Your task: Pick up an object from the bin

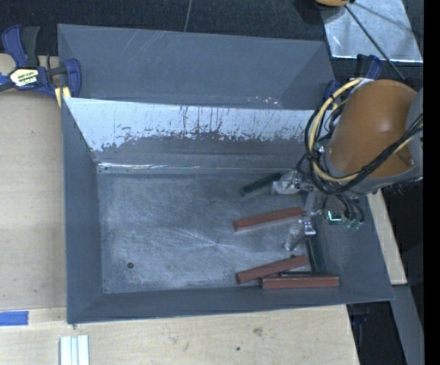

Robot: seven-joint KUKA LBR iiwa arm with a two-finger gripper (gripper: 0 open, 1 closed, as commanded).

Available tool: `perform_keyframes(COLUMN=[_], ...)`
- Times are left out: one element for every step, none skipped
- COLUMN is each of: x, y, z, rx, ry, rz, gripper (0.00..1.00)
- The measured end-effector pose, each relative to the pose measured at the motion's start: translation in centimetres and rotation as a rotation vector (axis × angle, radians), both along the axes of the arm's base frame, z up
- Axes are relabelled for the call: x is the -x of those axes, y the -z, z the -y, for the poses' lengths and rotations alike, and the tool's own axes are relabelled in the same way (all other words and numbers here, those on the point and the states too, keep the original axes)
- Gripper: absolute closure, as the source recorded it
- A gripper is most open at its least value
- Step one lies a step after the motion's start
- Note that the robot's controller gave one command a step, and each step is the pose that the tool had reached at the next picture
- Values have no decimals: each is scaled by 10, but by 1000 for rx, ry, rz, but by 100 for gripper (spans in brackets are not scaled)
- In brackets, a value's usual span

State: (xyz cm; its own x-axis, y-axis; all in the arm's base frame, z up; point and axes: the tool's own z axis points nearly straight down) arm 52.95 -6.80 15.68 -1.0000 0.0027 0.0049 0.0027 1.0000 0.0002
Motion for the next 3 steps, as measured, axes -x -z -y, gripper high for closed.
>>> perform_keyframes(x=[-2, -1, -1], y=[-4, 80, 80], z=[0, -14, -14], rx=[1, 2, 3], ry=[-2, -126, -126], rz=[8, 21, 21], gripper=[0, 100, 100])
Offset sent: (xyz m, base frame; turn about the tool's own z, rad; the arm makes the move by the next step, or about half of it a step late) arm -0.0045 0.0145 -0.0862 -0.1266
